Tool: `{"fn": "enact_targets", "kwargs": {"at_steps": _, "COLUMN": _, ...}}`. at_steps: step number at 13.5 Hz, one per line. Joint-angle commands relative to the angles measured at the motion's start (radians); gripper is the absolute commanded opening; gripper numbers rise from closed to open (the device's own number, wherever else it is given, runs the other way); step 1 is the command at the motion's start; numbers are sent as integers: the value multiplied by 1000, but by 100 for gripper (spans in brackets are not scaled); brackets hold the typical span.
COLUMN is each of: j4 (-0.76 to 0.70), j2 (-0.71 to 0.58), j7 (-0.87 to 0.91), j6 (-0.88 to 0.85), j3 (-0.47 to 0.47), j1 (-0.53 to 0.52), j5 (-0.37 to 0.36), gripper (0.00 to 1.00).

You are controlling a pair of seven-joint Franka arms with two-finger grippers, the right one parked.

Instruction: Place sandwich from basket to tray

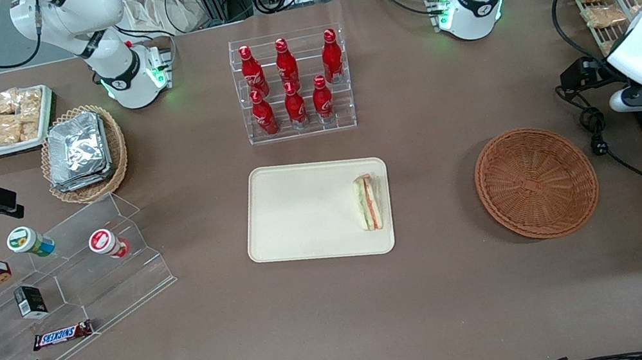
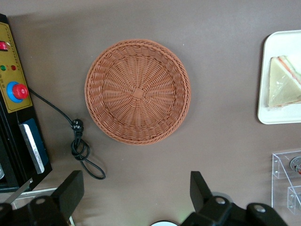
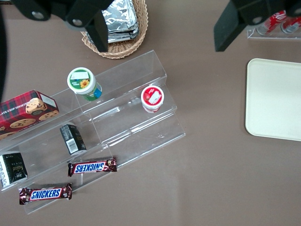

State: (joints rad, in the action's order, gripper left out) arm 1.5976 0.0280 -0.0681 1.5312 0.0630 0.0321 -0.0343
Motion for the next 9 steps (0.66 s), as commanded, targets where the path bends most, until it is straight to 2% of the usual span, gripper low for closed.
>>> {"fn": "enact_targets", "kwargs": {"at_steps": 1, "j4": -103, "j2": 62, "j7": -2, "j6": -34, "j3": -32, "j1": 0, "j5": 8, "gripper": 100}}
{"fn": "enact_targets", "kwargs": {"at_steps": 6, "j4": -108, "j2": 67, "j7": -2, "j6": -39, "j3": -35, "j1": 0, "j5": 11, "gripper": 100}}
{"fn": "enact_targets", "kwargs": {"at_steps": 9, "j4": -108, "j2": 67, "j7": 2, "j6": -75, "j3": -38, "j1": 0, "j5": 53, "gripper": 100}}
